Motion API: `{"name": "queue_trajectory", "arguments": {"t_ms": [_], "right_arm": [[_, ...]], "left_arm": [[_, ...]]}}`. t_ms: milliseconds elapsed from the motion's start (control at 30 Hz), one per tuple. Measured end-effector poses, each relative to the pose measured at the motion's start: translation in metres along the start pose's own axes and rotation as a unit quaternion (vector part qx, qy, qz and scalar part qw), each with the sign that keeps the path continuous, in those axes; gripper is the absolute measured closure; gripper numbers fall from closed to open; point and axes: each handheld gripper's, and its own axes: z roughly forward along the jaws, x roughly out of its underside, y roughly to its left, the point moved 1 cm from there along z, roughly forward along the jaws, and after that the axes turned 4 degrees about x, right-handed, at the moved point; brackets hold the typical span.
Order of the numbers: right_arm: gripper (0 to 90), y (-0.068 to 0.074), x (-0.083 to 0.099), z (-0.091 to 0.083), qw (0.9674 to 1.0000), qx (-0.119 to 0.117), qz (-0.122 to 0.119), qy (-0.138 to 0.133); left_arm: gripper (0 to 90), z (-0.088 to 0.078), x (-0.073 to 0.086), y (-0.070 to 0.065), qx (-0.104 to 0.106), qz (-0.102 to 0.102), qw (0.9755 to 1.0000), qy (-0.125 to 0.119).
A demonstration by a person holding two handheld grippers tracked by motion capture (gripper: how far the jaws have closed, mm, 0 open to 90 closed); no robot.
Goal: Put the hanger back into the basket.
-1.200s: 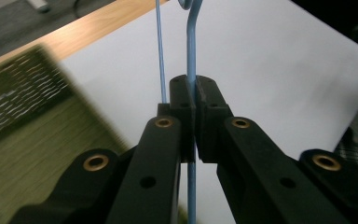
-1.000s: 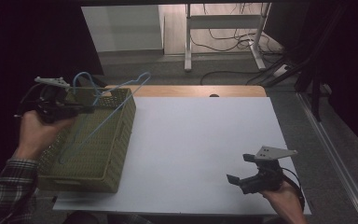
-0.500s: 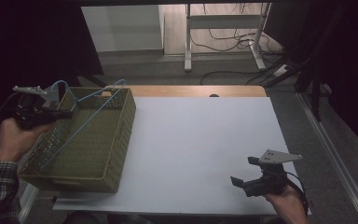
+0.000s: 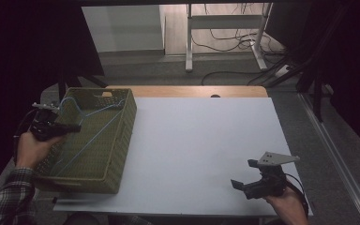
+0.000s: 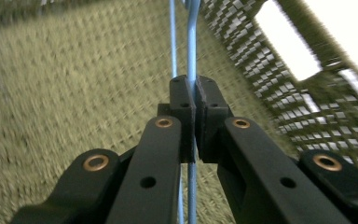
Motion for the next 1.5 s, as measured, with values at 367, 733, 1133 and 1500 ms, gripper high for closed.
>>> {"name": "queue_trajectory", "arguments": {"t_ms": [367,733,1133,1500], "right_arm": [[0.0,0.002,0.002,0.005,0.9998,0.003,-0.013,0.014],[0.0,-0.001,0.003,0.002,0.9996,0.026,-0.012,0.005],[0.0,-0.008,0.011,0.004,0.9985,0.052,-0.003,0.015],[0.0,-0.014,0.018,0.008,0.9977,0.062,-0.001,0.027]], "left_arm": [[52.6,0.003,0.011,0.004,-0.116,-0.033,0.9927,-0.005],[14.7,-0.02,0.014,-0.094,-0.041,0.062,0.9905,-0.116],[2.6,0.028,0.054,-0.179,0.042,0.114,0.9846,-0.126],[1.0,0.057,0.072,-0.18,-0.01,0.14,0.9875,-0.073]]}}
